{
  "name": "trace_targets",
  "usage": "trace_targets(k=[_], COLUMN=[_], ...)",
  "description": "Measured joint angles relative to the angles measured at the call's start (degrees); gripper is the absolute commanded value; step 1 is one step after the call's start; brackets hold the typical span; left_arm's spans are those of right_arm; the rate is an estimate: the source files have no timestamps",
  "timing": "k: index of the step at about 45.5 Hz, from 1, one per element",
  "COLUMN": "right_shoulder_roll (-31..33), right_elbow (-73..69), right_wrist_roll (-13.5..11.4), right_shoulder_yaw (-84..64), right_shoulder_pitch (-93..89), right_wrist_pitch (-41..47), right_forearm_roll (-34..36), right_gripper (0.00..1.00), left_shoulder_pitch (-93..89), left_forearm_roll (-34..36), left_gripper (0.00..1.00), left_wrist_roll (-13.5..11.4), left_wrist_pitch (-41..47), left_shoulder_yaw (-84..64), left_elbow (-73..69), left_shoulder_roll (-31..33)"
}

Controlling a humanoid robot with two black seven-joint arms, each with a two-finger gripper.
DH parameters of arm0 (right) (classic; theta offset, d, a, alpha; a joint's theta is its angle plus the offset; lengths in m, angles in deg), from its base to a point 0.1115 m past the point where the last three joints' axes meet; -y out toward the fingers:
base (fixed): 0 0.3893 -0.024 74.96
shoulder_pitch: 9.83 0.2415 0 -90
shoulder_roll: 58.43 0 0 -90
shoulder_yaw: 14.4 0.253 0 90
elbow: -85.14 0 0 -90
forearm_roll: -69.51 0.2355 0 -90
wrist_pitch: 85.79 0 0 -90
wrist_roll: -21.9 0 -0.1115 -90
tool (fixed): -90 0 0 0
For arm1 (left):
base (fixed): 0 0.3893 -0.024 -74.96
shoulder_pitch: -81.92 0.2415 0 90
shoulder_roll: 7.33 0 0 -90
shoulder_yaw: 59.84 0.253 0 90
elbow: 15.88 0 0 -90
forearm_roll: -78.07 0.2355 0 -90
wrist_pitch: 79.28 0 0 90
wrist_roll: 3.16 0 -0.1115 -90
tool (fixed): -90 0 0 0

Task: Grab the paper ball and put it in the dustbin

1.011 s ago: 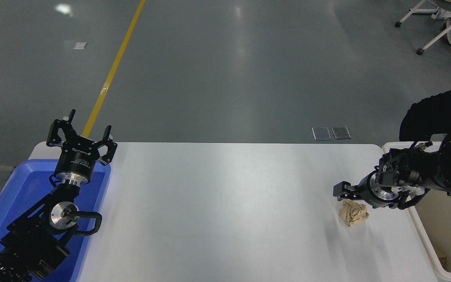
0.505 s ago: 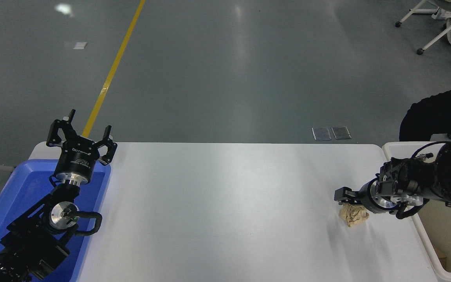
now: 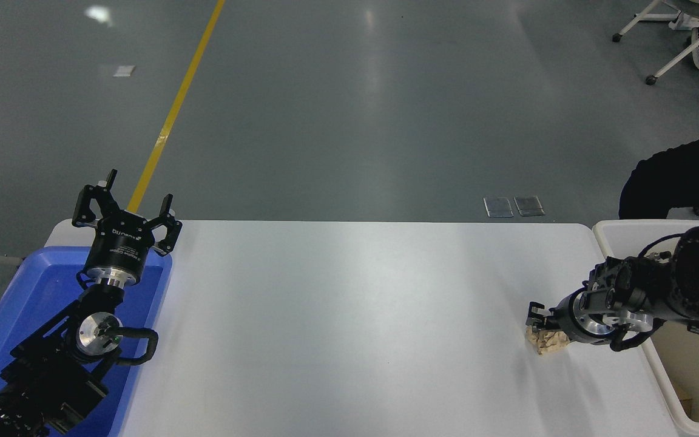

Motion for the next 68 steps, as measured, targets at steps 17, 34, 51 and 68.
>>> trace_targets(k=[17,34,51,68], right_shoulder_roll=[4.1,8.5,9.7,9.9], right_elbow=[-3.8,-9.6,-10.8,-11.0], right_wrist_roll=[-1.1,-1.3,-1.3,-1.3], right_shoulder_yaw=[-0.1,-1.4,-1.7,-2.0], right_shoulder_pitch=[8.6,28.9,44.6,50.9], right_wrist_pitch=[6.7,18.8,30.0,33.8], right_forearm_roll=[0.5,0.4,0.3,-0.2], right_gripper=[0.0,0.0,0.0,0.0], left_shoulder_pitch=[0.0,0.0,0.0,0.0], left_forearm_roll=[0.0,0.0,0.0,0.0], left_gripper=[0.98,0.98,0.98,0.98], left_wrist_roll=[0.1,0.1,0.1,0.1], left_wrist_pitch=[-0.1,-0.1,-0.1,-0.1], left_shoulder_yaw=[0.0,0.0,0.0,0.0], left_elbow=[0.0,0.0,0.0,0.0], left_shoulder_roll=[0.0,0.0,0.0,0.0])
